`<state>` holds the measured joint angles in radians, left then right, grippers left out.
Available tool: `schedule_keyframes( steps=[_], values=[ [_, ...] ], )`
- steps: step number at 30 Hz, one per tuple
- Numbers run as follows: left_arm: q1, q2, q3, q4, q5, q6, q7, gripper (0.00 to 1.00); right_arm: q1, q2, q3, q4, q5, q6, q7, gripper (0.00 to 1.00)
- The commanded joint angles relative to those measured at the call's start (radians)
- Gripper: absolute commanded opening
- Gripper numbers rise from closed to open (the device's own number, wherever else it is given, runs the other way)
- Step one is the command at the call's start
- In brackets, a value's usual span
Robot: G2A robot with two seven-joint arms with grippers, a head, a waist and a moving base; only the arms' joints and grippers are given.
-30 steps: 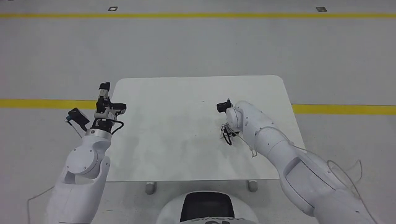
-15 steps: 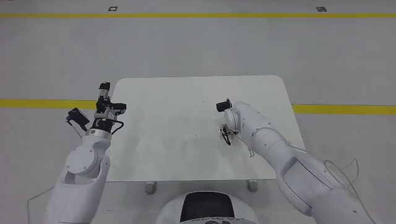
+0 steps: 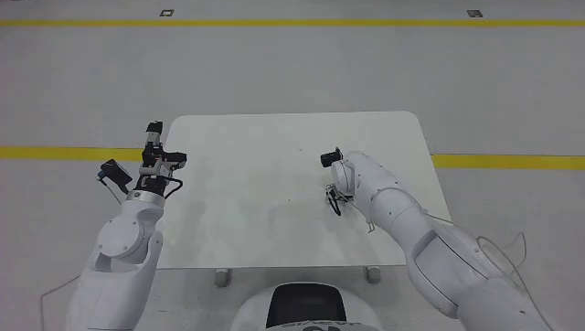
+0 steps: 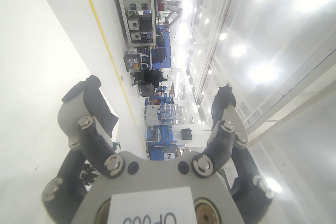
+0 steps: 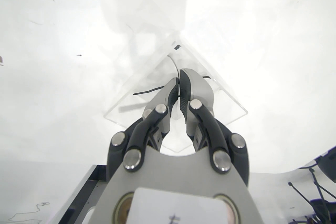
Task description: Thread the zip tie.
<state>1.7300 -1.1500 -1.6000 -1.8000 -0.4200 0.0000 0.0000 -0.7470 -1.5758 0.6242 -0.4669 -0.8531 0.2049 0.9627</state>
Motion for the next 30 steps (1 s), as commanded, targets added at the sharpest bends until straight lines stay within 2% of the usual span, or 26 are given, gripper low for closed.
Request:
schedule_keyframes(
  steps=[1, 9, 16, 23, 30],
  values=[
    [0.0, 0.0, 0.0, 0.0, 0.0, 0.0, 0.0, 1.0, 0.002, -0.002, 0.001, 0.006, -0.001, -0.001, -0.002, 0.0],
    [0.0, 0.0, 0.0, 0.0, 0.0, 0.0, 0.0, 1.0, 0.01, -0.007, 0.005, -0.005, -0.02, 0.008, -0.004, 0.0],
    [0.0, 0.0, 0.0, 0.0, 0.0, 0.0, 0.0, 1.0, 0.001, 0.01, 0.031, -0.064, -0.032, -0.007, -0.002, 0.0],
    [0.0, 0.0, 0.0, 0.0, 0.0, 0.0, 0.0, 1.0, -0.034, 0.05, 0.079, -0.172, -0.057, -0.012, 0.006, 0.0],
    [0.0, 0.0, 0.0, 0.0, 0.0, 0.0, 0.0, 1.0, -0.108, 0.108, 0.166, -0.343, -0.076, -0.041, 0.038, 0.0]
  ],
)
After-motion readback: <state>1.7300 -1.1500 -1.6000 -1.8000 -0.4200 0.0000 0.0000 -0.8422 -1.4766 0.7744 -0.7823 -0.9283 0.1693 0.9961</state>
